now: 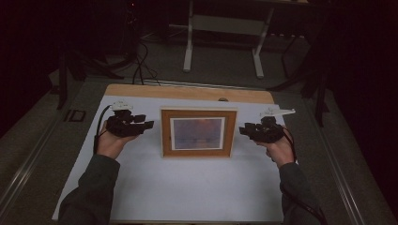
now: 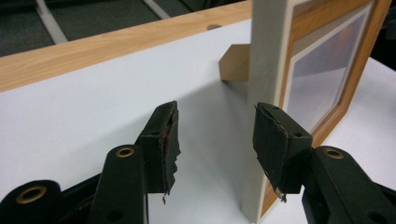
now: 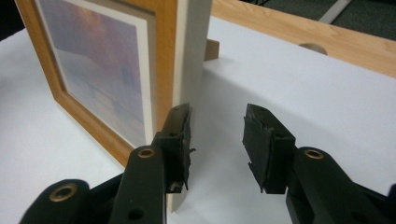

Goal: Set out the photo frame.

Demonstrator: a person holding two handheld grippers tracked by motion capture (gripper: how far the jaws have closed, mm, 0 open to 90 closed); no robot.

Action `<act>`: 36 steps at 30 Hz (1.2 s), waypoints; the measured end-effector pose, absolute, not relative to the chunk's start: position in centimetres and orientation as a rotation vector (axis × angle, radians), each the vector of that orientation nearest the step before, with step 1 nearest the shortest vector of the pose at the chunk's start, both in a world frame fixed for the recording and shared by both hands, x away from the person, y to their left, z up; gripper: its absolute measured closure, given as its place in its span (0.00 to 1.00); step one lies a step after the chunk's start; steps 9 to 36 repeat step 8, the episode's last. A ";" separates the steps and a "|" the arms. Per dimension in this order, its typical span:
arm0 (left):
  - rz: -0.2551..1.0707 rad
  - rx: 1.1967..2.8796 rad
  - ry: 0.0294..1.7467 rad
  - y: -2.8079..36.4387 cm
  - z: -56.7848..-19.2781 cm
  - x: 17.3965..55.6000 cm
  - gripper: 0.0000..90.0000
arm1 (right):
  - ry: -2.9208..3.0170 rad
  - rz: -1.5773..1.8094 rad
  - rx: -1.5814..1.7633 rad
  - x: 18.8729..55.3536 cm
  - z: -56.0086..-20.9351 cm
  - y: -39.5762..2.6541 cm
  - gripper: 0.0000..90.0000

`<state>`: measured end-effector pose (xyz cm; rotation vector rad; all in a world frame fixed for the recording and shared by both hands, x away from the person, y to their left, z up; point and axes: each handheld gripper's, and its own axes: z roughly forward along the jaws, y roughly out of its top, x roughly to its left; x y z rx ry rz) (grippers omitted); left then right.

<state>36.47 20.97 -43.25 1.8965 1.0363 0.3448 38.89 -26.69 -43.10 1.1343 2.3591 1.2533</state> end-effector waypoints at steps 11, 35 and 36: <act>0.390 1.951 1.095 22.2 -44.7 35.9 0.56 | 2.379 1.186 1.145 38.8 -44.1 -27.2 0.68; 0.390 1.951 1.095 22.2 -44.7 35.9 0.56 | 2.379 1.186 1.145 38.8 -44.1 -27.2 0.68; 0.390 1.951 1.095 22.2 -44.7 35.9 0.56 | 2.379 1.186 1.145 38.8 -44.1 -27.2 0.68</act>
